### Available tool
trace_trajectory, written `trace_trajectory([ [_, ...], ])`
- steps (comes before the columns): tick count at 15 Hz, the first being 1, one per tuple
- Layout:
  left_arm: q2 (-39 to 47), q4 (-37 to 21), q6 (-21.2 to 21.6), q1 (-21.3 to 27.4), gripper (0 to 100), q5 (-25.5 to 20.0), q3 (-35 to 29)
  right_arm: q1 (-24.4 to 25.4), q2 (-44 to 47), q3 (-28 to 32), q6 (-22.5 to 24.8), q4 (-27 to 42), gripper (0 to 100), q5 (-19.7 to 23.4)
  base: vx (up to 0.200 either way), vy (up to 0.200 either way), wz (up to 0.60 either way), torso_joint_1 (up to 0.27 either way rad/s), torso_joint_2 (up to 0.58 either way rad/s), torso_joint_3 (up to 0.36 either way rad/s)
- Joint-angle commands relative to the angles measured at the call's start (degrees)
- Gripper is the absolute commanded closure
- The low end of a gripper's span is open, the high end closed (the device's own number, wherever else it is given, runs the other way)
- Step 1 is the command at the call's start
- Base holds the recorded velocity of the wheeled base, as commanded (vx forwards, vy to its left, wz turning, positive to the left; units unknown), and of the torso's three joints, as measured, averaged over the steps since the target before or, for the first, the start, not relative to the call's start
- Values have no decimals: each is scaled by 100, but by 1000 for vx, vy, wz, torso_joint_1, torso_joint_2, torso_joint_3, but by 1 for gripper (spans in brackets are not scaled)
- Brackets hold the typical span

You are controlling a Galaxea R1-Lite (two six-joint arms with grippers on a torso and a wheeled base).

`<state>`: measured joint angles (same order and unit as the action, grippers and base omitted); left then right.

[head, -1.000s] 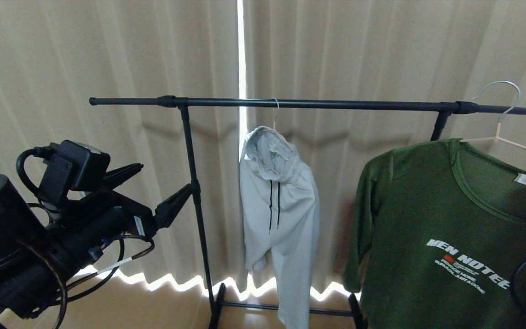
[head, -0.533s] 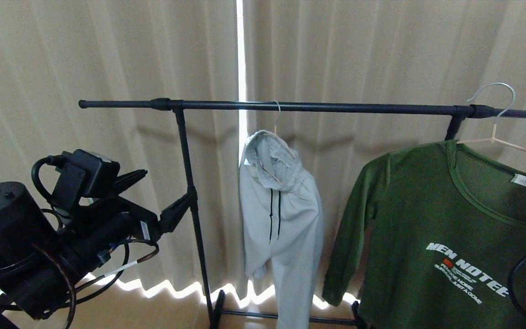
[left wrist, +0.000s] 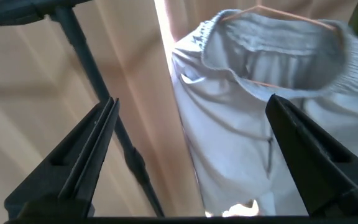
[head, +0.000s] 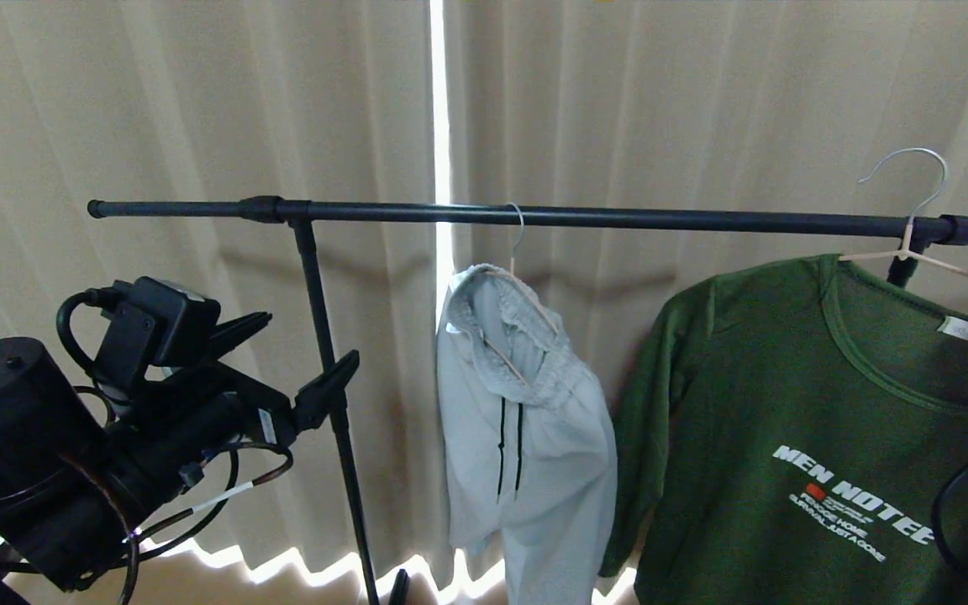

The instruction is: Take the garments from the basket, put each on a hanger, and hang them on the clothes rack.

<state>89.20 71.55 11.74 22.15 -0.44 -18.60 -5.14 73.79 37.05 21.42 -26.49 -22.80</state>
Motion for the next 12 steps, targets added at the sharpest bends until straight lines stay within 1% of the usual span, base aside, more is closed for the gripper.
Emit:
trace_trajectory([
  [1,1,8,-14,26,0,0,6,137,136,31,3,-5,100,-6,0,0,0,0,0,0],
  [2,-8,8,-40,26,0,-9,-29,242,215,57,3,-23,100,-32,0,0,0,0,0,0],
  [3,-17,-27,-58,17,0,-9,-73,409,391,127,-6,-67,100,-208,0,0,0,0,0,0],
  [4,-25,-79,-58,17,0,0,-100,558,531,189,-6,-76,100,-296,0,0,0,0,0,0],
  [6,-122,-396,-58,26,0,0,-135,655,927,338,-24,-84,100,-348,0,0,0,0,0,0],
  [8,-394,-1090,-67,9,0,-9,-328,655,1296,488,-24,-93,100,-401,0,0,0,0,0,0],
  [9,-588,-1538,-190,9,0,-9,-460,655,1463,584,-41,-93,100,-480,0,0,0,0,0,0],
  [11,-1001,-2549,-585,9,0,-35,-812,655,1744,751,-50,-102,100,-542,0,0,0,0,0,0],
  [12,-1106,-2866,-691,9,0,-114,-908,664,1823,839,-50,-111,100,-542,0,0,0,0,0,0],
])
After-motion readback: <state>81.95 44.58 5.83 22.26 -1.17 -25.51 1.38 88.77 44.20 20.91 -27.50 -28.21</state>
